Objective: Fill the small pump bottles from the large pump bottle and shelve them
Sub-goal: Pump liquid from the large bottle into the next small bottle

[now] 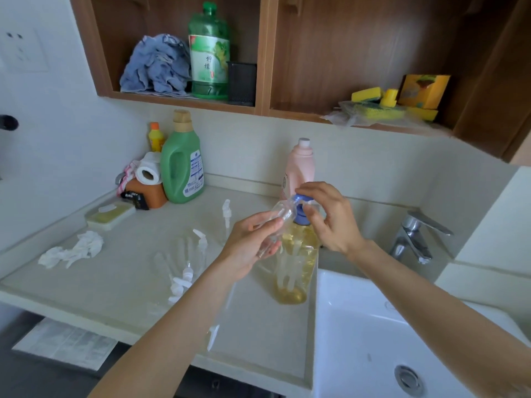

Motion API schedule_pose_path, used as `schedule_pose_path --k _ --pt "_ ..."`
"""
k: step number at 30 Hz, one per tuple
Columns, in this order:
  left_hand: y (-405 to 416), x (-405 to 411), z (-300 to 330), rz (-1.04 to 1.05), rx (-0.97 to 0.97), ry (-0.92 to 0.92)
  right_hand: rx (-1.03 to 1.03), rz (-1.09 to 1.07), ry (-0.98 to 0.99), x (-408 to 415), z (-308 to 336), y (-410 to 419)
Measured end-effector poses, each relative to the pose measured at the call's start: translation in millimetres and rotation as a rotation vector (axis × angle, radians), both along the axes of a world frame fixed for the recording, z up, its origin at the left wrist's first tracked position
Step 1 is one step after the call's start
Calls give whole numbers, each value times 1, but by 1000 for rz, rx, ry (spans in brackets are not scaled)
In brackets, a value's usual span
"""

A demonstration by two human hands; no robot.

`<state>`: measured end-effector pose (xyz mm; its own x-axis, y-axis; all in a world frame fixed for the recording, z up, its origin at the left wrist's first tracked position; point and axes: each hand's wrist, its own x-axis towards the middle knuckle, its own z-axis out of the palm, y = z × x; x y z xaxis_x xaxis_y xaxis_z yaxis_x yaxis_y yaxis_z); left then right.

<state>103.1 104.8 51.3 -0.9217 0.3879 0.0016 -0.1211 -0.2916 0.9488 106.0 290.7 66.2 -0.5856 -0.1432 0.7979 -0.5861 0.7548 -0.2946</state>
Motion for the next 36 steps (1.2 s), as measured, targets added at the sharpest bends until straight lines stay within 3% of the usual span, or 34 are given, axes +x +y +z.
schedule_pose_path --k 9,20,24,26,29,33,36 --pt "3 0 -14 53 -24 -111 -177 -58 116 -6 -39 -16" --pt "-16 10 2 35 65 -150 -90 -66 -28 14 -1 -14" --pt "-44 8 9 9 126 -68 -144 -87 116 21 13 -31" --pt "-59 7 18 -40 153 -11 -289 -3 38 24 29 -48" --pt "-72 9 33 -116 173 82 -458 195 -258 24 58 -74" --pt "-74 21 43 -73 111 171 -400 395 -404 26 85 -93" --pt "-67 31 44 97 87 213 -231 371 -391 25 94 -98"
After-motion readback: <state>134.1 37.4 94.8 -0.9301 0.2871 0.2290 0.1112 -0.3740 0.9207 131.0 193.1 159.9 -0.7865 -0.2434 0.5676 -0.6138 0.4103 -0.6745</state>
